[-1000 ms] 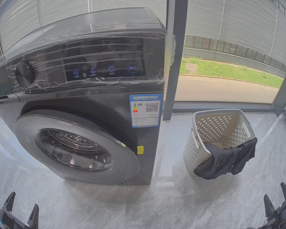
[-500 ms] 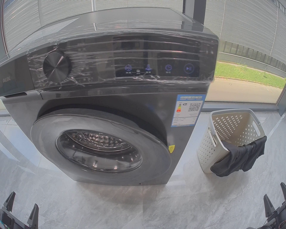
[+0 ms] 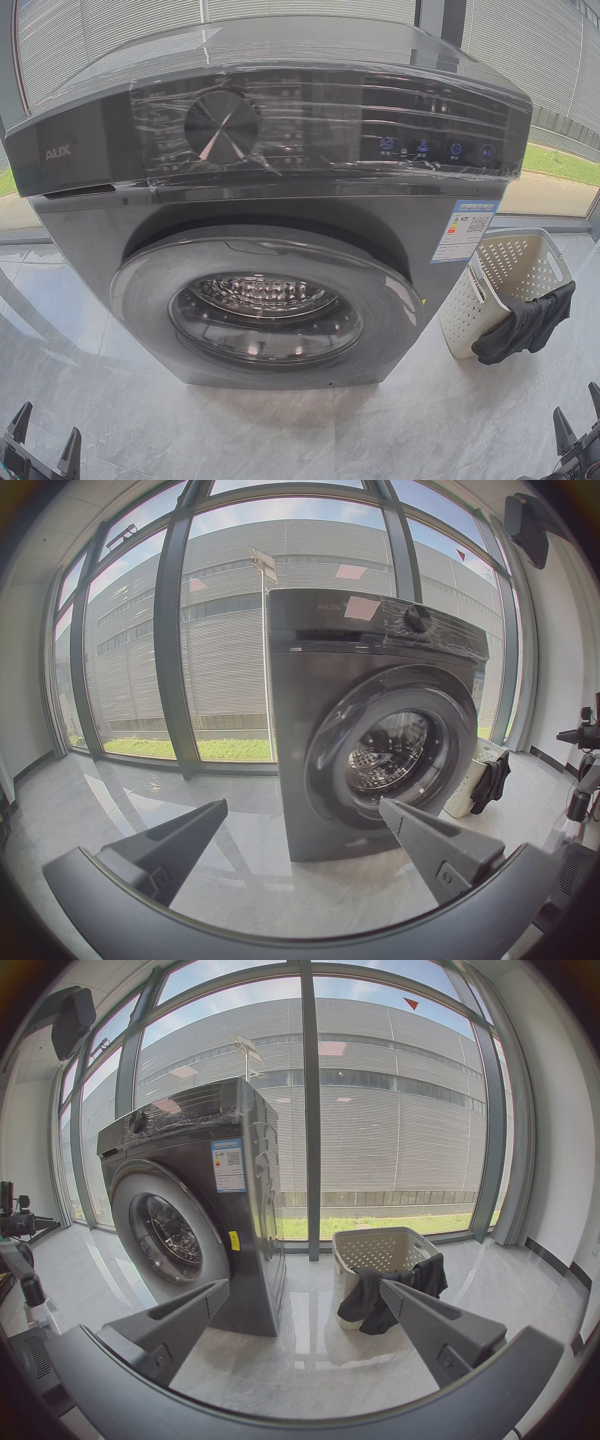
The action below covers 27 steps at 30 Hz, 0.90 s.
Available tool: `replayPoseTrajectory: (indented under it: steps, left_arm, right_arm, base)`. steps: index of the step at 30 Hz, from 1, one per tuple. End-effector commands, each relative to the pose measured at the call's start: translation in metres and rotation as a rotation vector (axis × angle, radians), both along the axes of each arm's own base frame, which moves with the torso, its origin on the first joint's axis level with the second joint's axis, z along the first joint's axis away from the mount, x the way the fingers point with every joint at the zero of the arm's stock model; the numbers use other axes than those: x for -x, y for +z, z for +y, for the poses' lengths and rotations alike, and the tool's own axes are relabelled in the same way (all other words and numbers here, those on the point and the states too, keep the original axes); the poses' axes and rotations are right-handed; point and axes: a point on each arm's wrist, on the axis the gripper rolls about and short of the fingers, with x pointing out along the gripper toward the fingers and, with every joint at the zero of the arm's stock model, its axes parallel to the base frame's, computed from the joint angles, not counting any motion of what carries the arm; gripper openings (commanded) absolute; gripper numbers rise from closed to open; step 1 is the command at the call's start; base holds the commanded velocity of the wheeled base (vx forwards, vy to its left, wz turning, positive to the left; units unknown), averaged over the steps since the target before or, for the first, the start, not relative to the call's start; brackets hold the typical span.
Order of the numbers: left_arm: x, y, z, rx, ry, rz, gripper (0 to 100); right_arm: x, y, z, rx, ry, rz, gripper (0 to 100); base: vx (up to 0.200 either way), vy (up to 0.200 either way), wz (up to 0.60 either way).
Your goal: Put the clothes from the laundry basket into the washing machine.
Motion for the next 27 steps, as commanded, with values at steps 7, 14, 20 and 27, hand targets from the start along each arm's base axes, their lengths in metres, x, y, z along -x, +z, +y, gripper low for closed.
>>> replayPoseTrajectory:
  steps: [7, 14, 20, 27]
  left_arm:
    - [0.0002, -0.0043, 0.0, -0.003, 0.001, -0.003, 100]
    - [0.0002, -0.0043, 0.0, -0.003, 0.001, -0.003, 100]
    - [0.0002, -0.0043, 0.0, -0.003, 0.001, -0.003, 100]
    - [0.0002, -0.0043, 0.0, -0.002, 0.001, -0.003, 100]
  right_arm:
    - [-0.0001, -0.0051, 0.0, 0.0, 0.001, 0.0, 100]
    - [-0.0001, -0.0053, 0.0, 0.0, 0.001, 0.001, 100]
    - [-0.0001, -0.0053, 0.0, 0.0, 0.001, 0.001, 100]
    - [-0.0001, -0.0056, 0.0001, 0.005, -0.002, 0.004, 100]
  base:
    - [0.0, 0.0, 0.0]
    - [0.0, 0.0, 0.0]
    - [0.0, 0.0, 0.0]
    - [0.0, 0.0, 0.0]
